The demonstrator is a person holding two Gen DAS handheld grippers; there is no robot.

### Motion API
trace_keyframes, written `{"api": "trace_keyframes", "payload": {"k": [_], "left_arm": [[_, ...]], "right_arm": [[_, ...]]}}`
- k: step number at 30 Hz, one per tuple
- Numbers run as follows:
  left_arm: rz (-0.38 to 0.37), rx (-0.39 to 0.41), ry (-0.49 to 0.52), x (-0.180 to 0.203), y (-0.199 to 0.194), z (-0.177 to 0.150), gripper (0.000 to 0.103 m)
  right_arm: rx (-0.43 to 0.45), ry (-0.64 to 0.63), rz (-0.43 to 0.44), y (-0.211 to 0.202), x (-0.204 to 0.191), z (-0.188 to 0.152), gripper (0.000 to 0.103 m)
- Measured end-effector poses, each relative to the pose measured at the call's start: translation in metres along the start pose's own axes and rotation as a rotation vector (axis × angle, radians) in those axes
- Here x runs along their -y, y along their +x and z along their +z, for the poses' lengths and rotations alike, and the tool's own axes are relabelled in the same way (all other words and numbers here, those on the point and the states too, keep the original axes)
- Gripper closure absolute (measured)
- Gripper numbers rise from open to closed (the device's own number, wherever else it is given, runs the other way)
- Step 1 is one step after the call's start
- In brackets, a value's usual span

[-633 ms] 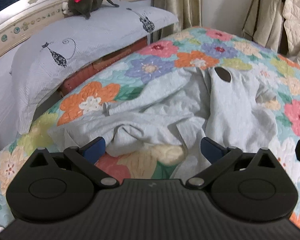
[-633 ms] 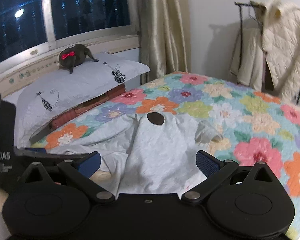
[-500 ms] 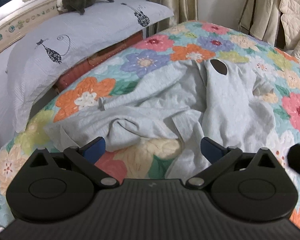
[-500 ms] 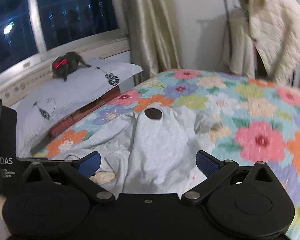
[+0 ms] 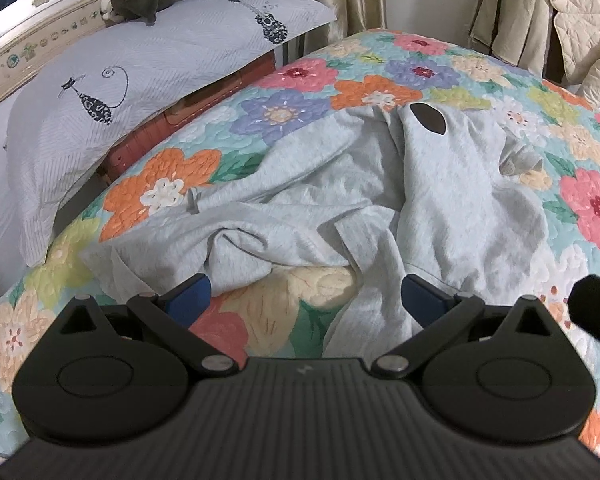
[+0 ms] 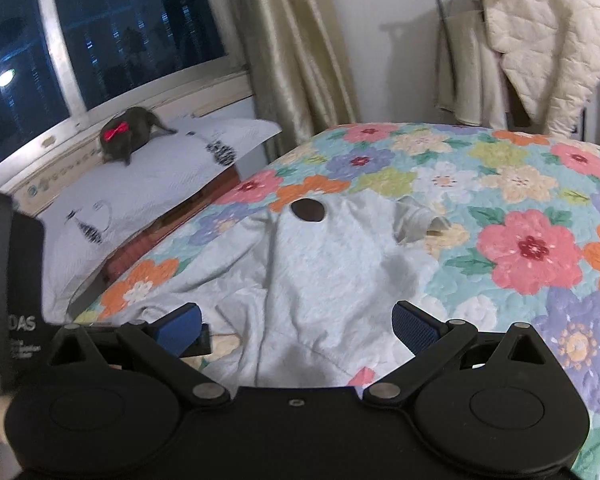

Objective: Fold clothes
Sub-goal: 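Move both grippers over the crumpled grey T-shirt on the quilt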

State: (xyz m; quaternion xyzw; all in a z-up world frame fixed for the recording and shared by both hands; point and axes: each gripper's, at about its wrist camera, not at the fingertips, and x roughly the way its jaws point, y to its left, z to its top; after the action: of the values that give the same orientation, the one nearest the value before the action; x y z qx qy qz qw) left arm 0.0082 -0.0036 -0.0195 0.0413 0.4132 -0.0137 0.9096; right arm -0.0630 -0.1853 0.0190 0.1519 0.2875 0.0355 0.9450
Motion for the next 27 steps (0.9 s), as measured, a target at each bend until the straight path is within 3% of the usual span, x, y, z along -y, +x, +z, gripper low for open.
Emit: {"api": "trace_keyframes", "payload": {"k": [13, 16, 23, 25, 27], "left_arm": [[0.017, -0.002, 0.02, 0.008, 0.001, -0.002, 0.0], [0.009, -0.008, -0.014, 0.002, 0.001, -0.001, 0.0], [-0.152, -0.108, -0.278, -0.042, 0.031, 0.002, 0.001], [-0.18, -0.15, -0.307, -0.043, 0.043, 0.0, 0.002], [-0.177, -0.202, -0.273, -0.036, 0.058, -0.002, 0.002]], "right_arm": [[-0.028, 0.061, -0.015, 0.004, 0.017, -0.003, 0.0], [-0.033, 0.058, -0.011, 0.008, 0.017, -0.004, 0.0], [-0.047, 0.021, -0.054, 0.022, 0.024, -0.02, 0.0], [-0.058, -0.015, -0.086, 0.032, 0.028, -0.024, 0.0], [-0.072, -0.012, -0.09, 0.045, 0.035, -0.026, 0.0]]}}
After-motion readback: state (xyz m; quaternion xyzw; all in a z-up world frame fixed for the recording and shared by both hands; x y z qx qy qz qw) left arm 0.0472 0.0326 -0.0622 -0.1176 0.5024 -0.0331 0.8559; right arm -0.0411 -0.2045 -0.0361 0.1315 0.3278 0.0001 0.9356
